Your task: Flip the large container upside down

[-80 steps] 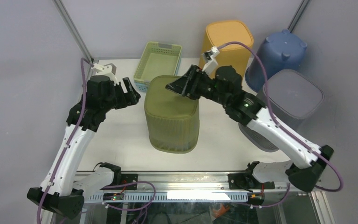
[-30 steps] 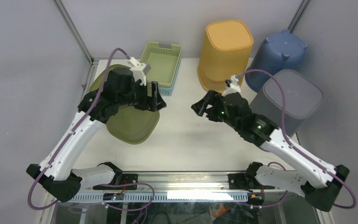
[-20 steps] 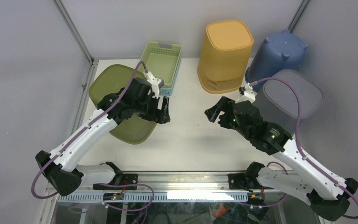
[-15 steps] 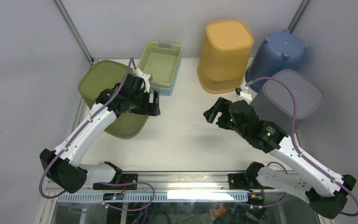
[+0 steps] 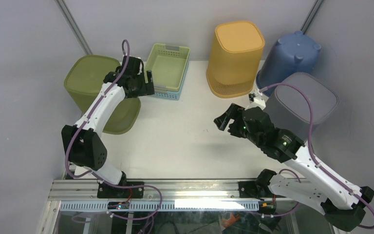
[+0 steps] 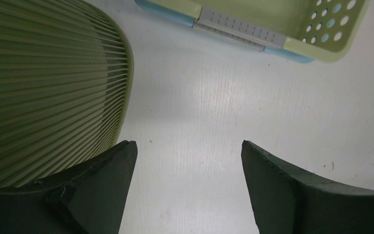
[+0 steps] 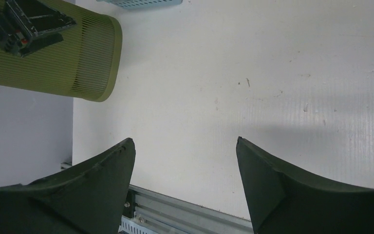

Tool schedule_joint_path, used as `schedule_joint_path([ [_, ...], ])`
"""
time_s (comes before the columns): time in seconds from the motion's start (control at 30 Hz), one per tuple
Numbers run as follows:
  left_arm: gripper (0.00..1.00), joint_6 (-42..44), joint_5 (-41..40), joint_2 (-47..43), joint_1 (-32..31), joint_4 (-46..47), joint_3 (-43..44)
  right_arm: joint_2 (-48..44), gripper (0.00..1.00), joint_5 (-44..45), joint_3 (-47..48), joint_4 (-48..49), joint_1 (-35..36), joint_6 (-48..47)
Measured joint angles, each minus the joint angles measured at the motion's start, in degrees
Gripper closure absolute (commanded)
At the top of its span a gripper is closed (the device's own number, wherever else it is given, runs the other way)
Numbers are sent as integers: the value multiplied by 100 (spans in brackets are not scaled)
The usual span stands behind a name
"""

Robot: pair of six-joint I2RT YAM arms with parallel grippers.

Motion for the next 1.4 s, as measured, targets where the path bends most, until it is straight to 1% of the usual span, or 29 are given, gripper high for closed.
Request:
schedule_joint_path([
  [0.1,24,-31,-31,20,48,107,72,-245,20,28,-20,-90,0,79],
  [0.23,23,-114,127,-514,-101,205,-339,-514,20,83,-83,-197,0,157],
  [0.33,22,-339,92,-1318,-802,74,-984,-570,20,105,-164,-203,0,170],
  [0.43,20,-780,94,-2124,-1414,-9,-1641,-404,20,83,-247,-170,0,164],
  [0.5,17,-1156,-140,-2667,-1438,-114,-2070,-212,20,24,-249,-118,0,157],
  [0.6,15,-1799,-813,-3534,-1346,-251,-2634,136,20,-105,-249,28,2,146],
  [0.67,12,-2114,-1217,-3908,-1329,-267,-2850,254,20,-164,-249,83,2,146],
  [0.73,14,-2404,-1615,-4105,-1200,-295,-2992,275,19,-201,-249,120,4,114],
  [0.8,16,-2590,-1860,-4140,-890,-275,-3088,249,19,-197,-249,144,4,63],
  [0.93,16,-2859,-2109,-4183,46,-4,-3442,109,19,-144,-249,136,4,17],
  [1.0,16,-2942,-2201,-4221,245,157,-3534,20,19,-114,-249,127,4,17],
  [1.03,14,-2946,-2210,-4212,293,258,-3545,-31,19,-98,-249,116,4,17],
  [1.1,13,-2756,-2138,-4015,442,643,-3532,-101,19,-83,-249,92,4,20],
  [1.2,13,-2286,-1757,-3279,861,1143,-3244,-144,19,-63,-249,83,4,17],
  [1.23,13,-2046,-1499,-2872,1130,1362,-3045,-144,19,-61,-249,68,4,15],
  [1.33,13,-1565,-695,-2033,1773,2061,-2612,-144,19,-44,-249,-20,4,15],
  [1.4,13,-1305,-321,-1497,1998,2304,-2249,-151,19,-31,-249,-61,4,17],
])
